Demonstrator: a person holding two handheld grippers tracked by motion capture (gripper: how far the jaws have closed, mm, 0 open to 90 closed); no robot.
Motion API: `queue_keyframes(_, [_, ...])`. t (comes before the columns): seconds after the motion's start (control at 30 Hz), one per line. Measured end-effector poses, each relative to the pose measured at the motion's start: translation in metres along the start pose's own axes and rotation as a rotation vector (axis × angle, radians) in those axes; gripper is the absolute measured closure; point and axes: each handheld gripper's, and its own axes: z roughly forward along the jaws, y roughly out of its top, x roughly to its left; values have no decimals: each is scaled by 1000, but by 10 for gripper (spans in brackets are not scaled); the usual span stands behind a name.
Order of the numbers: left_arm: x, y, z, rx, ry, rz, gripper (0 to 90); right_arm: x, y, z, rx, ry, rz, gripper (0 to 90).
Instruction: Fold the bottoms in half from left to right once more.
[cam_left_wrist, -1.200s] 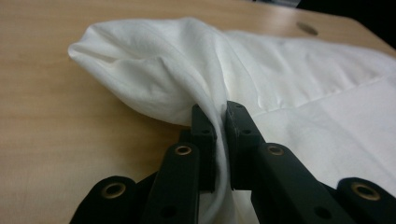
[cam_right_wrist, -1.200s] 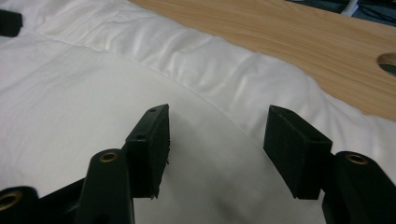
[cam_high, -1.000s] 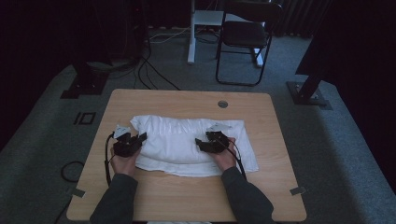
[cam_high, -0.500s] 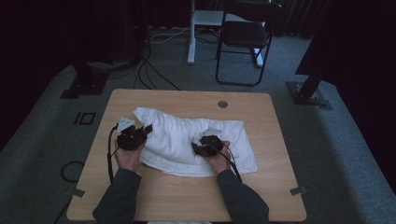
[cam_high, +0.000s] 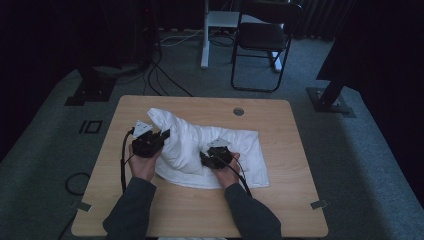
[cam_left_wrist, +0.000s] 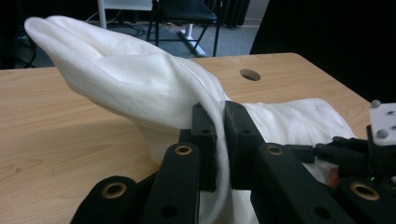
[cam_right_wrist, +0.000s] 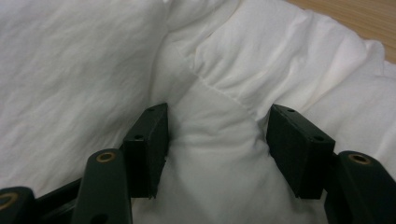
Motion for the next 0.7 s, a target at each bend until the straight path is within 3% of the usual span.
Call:
queue_keyframes(0.27, [-8, 2, 4, 3, -7, 20, 840, 12, 1, 5, -24, 0, 4, 388])
queue_keyframes(0.43, [-7, 3, 4, 5, -5, 23, 840, 2, 6, -3, -24, 82, 4, 385])
queue_keyframes(0.53, [-8, 3, 4, 7, 0, 27, 840, -8, 8, -22, -70, 101, -20, 486])
queue_keyframes(0.6, [-8, 3, 4, 5, 1, 26, 840, -16, 7, -35, -98, 78, -30, 596])
queue_keyframes(0.7, [-10, 5, 4, 4, -2, 31, 840, -28, -1, -47, -104, 46, -35, 652])
